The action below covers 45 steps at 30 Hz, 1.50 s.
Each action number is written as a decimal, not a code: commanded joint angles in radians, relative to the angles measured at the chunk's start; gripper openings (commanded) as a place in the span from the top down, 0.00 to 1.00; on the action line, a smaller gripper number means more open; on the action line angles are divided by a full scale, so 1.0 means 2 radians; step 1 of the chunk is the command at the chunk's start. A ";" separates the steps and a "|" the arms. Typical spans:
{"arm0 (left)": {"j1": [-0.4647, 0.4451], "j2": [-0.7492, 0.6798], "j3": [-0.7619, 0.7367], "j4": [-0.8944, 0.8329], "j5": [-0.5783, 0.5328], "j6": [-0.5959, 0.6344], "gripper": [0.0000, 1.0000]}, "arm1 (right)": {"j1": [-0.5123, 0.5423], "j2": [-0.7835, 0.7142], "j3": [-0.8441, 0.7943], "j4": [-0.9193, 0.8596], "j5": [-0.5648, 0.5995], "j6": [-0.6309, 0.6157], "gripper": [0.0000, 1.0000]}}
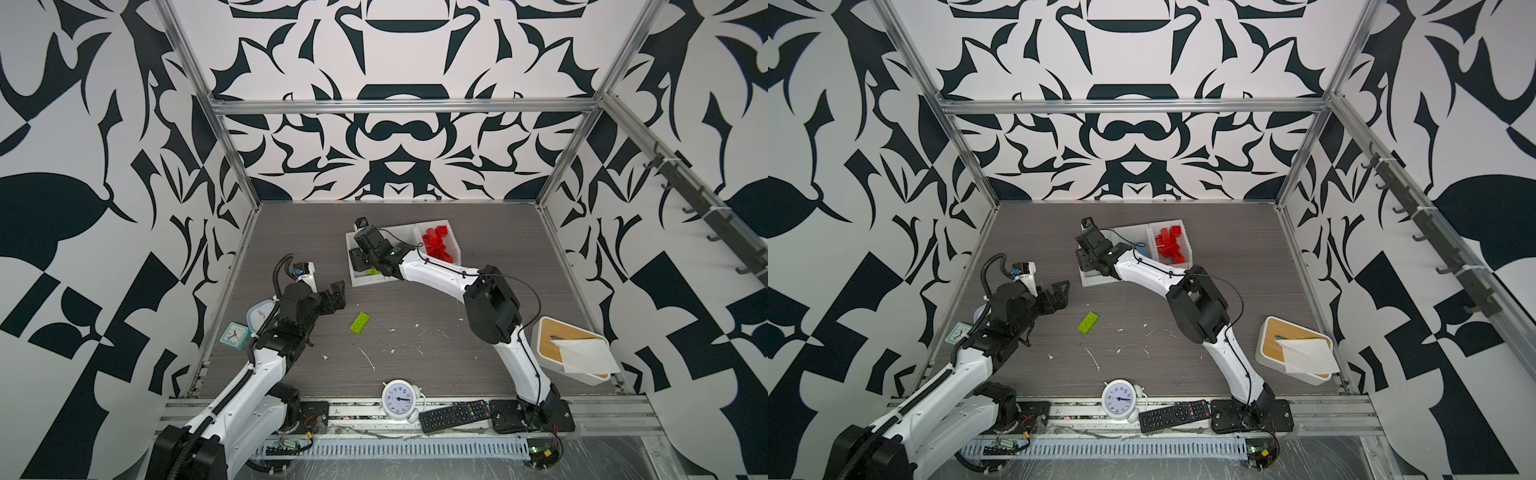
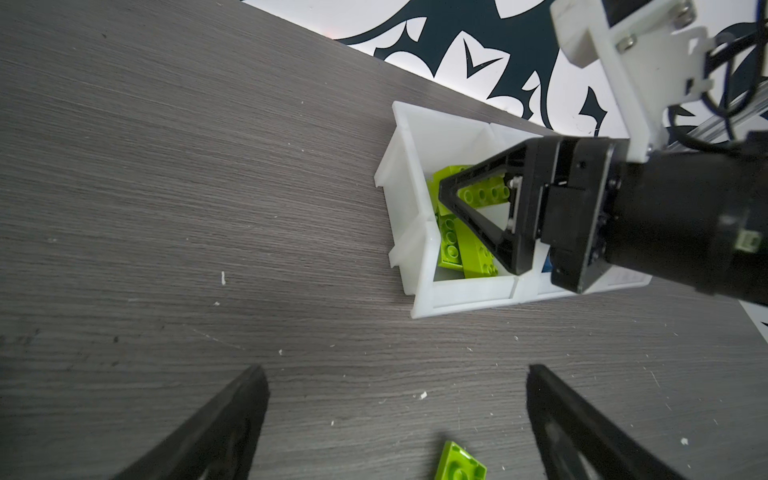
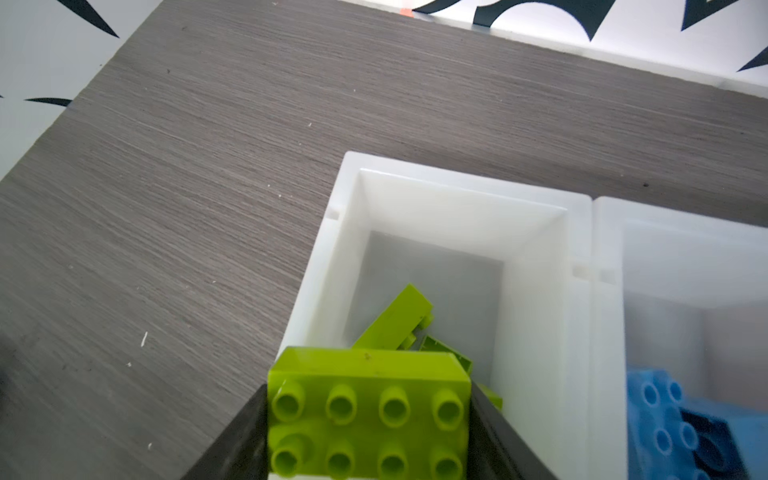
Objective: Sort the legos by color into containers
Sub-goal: 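Carry the green brick into the green compartment and open the right gripper, then withdraw the right gripper and grasp the last green 2x3 brick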
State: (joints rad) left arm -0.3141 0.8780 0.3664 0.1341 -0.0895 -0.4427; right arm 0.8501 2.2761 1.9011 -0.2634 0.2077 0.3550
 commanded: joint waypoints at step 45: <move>0.002 -0.036 -0.004 -0.011 -0.015 -0.003 0.00 | 0.128 -0.197 -0.299 0.010 -0.025 0.060 0.10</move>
State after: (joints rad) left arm -0.3141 0.8265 0.3622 0.1291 -0.1120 -0.4450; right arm 1.1000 1.8606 1.2995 -0.2810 0.1360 0.3790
